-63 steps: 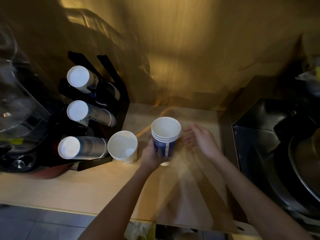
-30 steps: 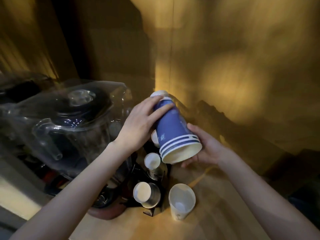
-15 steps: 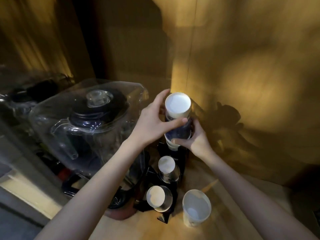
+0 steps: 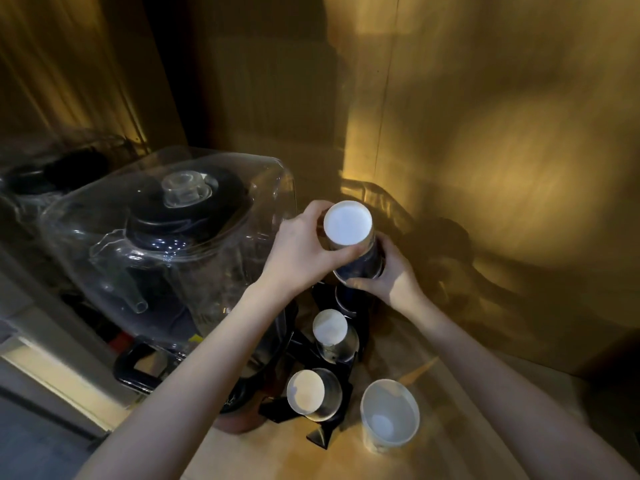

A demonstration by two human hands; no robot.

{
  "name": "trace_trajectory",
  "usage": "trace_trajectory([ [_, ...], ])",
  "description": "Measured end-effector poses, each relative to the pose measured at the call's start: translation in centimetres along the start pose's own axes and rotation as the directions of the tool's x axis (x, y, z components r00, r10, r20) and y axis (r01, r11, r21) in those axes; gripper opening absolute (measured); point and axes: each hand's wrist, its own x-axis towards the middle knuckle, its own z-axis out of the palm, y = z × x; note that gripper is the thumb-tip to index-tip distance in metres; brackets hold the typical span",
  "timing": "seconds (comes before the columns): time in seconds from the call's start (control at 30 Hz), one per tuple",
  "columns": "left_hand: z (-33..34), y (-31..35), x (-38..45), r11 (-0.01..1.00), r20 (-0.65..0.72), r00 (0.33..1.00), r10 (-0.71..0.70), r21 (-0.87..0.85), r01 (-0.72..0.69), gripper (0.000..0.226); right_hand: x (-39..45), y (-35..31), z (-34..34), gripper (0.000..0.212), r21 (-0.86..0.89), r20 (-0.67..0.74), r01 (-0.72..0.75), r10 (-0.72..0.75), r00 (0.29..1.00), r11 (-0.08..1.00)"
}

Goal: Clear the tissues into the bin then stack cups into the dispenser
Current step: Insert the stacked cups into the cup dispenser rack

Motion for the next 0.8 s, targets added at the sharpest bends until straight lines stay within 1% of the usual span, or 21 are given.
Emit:
trace_trajectory([
  [0.07,0.9,-0.5,-0.2,0.999,0.032,0.999,-0.017,0.048,0.016,0.067,0.1,1.0,0.5,0.079,-0.1,0.028,0.014,-0.011,1.0,0.995],
  [0.13,2.0,-1.0,-0.4,0.996,0.076,0.995,-0.06,0.064,0.055,0.067,-0.2,1.8,0.9,0.076,-0.163,0.029,0.032,-0.027,0.999,0.986],
  [0.23,3.4,-1.7,-0.7,0.991,0.136,0.982,-0.129,0.053,0.123,0.065,-1.0,1.7,0.7,0.077,-0.151,0.003,0.054,-0.054,0.999,0.987],
  [0.33,4.9,-2.6,-0.6,0.976,0.209,0.953,-0.219,0.062,0.211,0.065,-1.4,1.7,0.3,0.077,-0.158,0.014,0.066,-0.064,0.998,0.985],
  [0.43,6.4,-3.6,-0.4,0.96,0.26,0.924,-0.28,0.1,0.263,0.063,-1.6,1.4,-0.2,0.073,-0.26,0.047,0.153,-0.146,0.988,0.954],
  [0.5,7.1,-4.1,-0.4,0.951,0.27,0.912,-0.308,0.1,0.292,0.062,-1.6,1.4,-0.2,0.065,-0.364,0.082,0.22,-0.204,0.976,0.905],
  [0.6,7.7,-4.5,-0.4,0.944,0.269,0.905,-0.33,0.112,0.312,0.061,-1.8,1.8,0.0,0.061,-0.522,0.137,0.267,-0.229,0.964,0.81],
  [0.7,7.9,-4.8,-0.4,0.938,0.265,0.9,-0.346,0.128,0.323,0.06,-2.2,2.2,0.7,0.064,-0.577,0.15,0.289,-0.248,0.957,0.764],
  [0.8,7.8,-4.9,-0.1,0.928,0.267,0.89,-0.37,0.145,0.342,0.06,-1.7,1.7,1.0,0.068,-0.584,0.163,0.27,-0.216,0.963,0.765],
])
